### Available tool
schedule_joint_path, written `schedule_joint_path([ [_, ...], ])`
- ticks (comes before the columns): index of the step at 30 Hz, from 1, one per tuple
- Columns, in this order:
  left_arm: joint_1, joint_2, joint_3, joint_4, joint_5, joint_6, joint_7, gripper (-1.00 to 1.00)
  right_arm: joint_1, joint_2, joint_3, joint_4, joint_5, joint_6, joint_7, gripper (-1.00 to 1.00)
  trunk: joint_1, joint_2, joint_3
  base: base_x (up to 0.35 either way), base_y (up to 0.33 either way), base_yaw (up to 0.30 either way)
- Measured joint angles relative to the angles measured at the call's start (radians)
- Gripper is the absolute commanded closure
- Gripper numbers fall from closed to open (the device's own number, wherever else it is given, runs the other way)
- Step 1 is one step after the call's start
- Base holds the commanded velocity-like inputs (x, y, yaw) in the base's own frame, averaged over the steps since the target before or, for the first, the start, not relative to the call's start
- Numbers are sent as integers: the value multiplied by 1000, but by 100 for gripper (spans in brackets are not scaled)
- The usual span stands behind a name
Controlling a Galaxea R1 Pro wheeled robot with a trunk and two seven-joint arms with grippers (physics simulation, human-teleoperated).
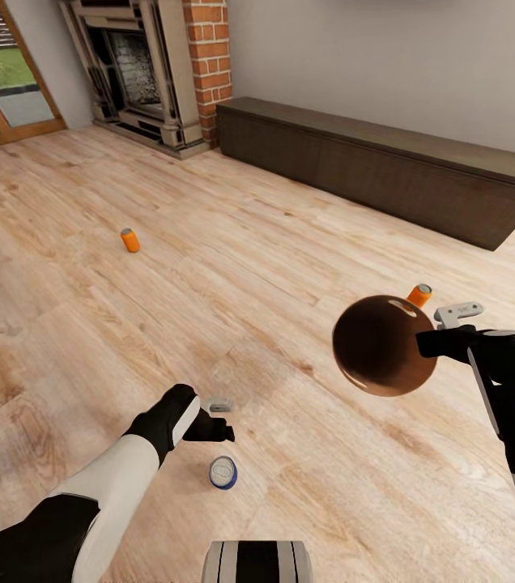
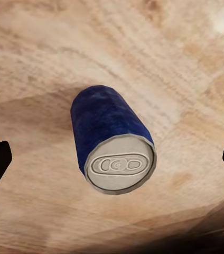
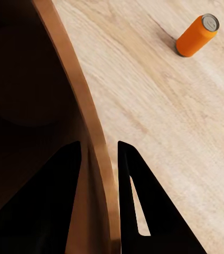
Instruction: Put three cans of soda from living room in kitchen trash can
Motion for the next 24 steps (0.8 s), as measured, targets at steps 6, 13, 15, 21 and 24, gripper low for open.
schedule_joint_path([
  [6,0,1,0,0,0,-17,0,-100,0,1,2,-2,0,0,0,100,0,0,-9,0,0,0],
  [13,1,0,0,0,0,-22,1,-100,0,1,3,-2,-2,0,0,100,0,0,-20,0,0,0],
  [15,1,0,0,0,0,-23,0,-100,0,1,2,-2,-1,0,0,100,0,0,-23,0,0,0],
  [21,1,0,0,0,0,-23,1,-100,0,1,2,-2,-5,1,0,100,0,0,-33,-115,-83,0],
  [24,2,0,0,0,0,-23,1,-100,0,1,2,-2,3,0,-1,100,0,0,-38,-155,-111,0],
])
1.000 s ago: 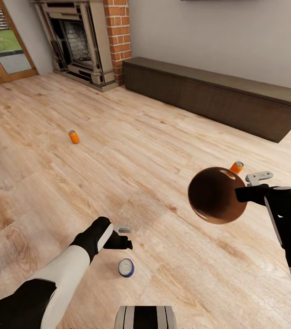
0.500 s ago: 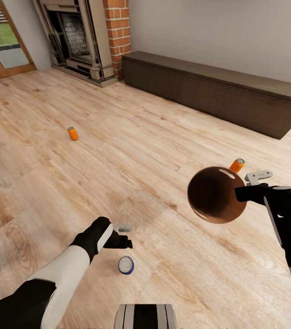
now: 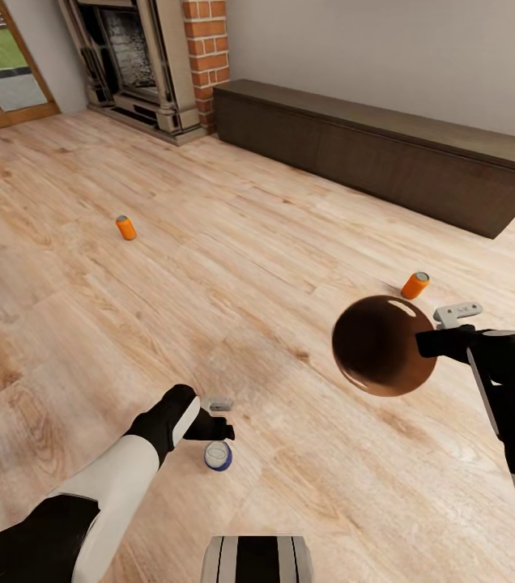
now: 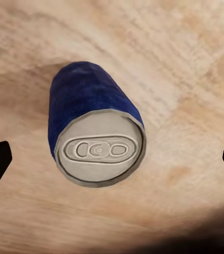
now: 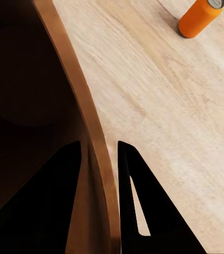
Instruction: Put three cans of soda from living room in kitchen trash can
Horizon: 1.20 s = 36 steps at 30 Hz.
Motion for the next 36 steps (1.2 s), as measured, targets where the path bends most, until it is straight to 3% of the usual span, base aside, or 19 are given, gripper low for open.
schedule_joint_path([
  [36,3,2,0,1,0,-34,-1,-100,9,1,2,-13,3,0,0,100,0,0,-56,0,-4,0],
])
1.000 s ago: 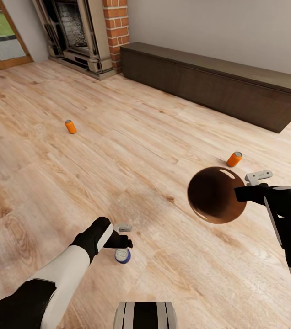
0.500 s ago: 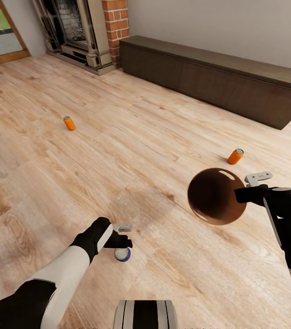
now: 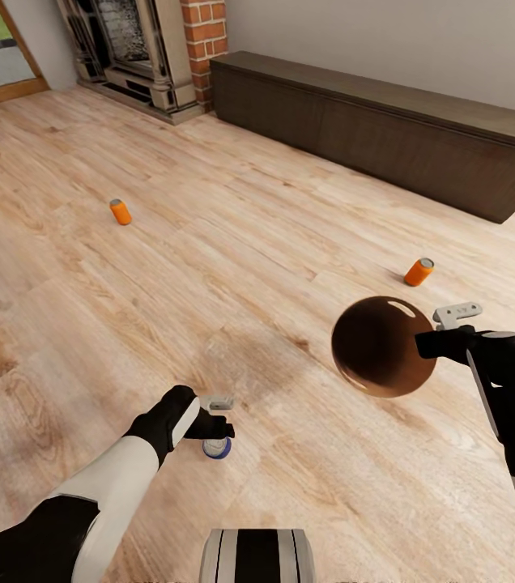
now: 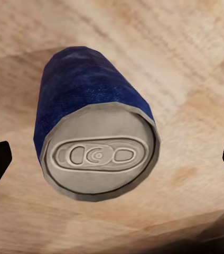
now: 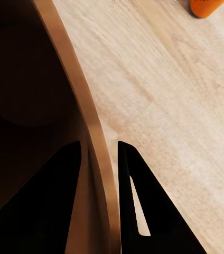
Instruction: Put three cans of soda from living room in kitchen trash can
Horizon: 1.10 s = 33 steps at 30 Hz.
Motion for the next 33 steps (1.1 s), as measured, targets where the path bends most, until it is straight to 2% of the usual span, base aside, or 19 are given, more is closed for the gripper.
schedule_joint_path([
  [33,1,3,0,0,-1,-13,-2,-100,2,2,1,-9,1,0,0,100,0,0,-52,0,0,0],
])
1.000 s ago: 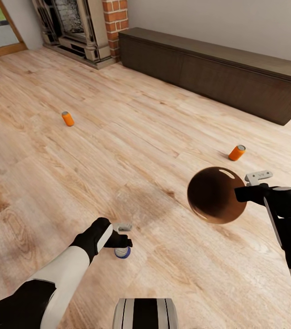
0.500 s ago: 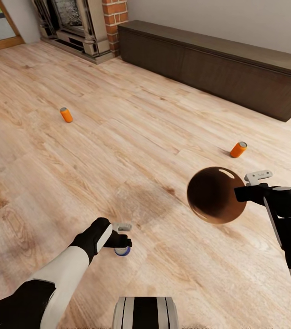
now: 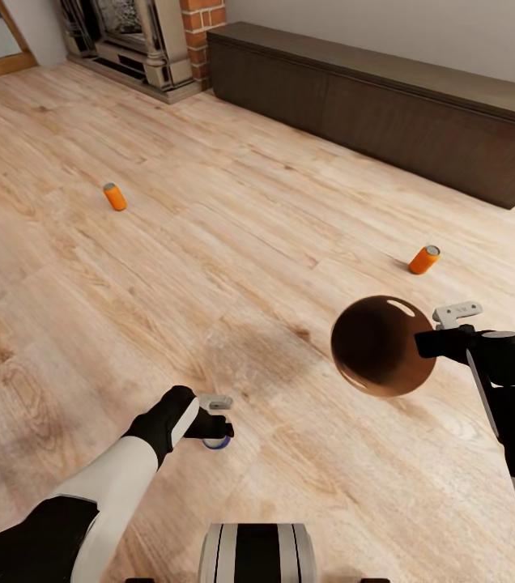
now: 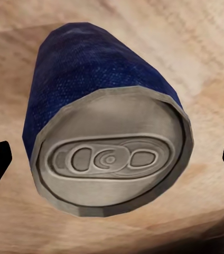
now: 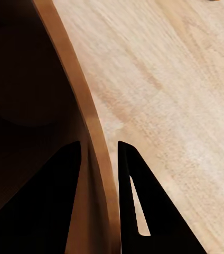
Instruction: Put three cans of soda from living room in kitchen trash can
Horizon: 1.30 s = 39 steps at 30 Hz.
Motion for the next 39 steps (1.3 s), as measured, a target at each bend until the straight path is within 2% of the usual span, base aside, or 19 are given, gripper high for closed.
schedule_joint_path([
  [2,0,0,0,0,0,-2,0,-100,0,0,0,0,0,0,0,100,0,0,-3,0,0,0],
  [3,0,0,0,0,0,-3,0,100,0,0,0,0,-1,0,0,100,0,0,-4,0,0,0],
  [21,2,1,-3,1,2,-20,0,100,0,2,22,0,0,0,0,100,0,0,-7,0,0,0],
  [39,2,4,-4,1,0,-20,-4,100,11,2,24,2,-7,0,0,100,-8,4,63,0,0,0],
])
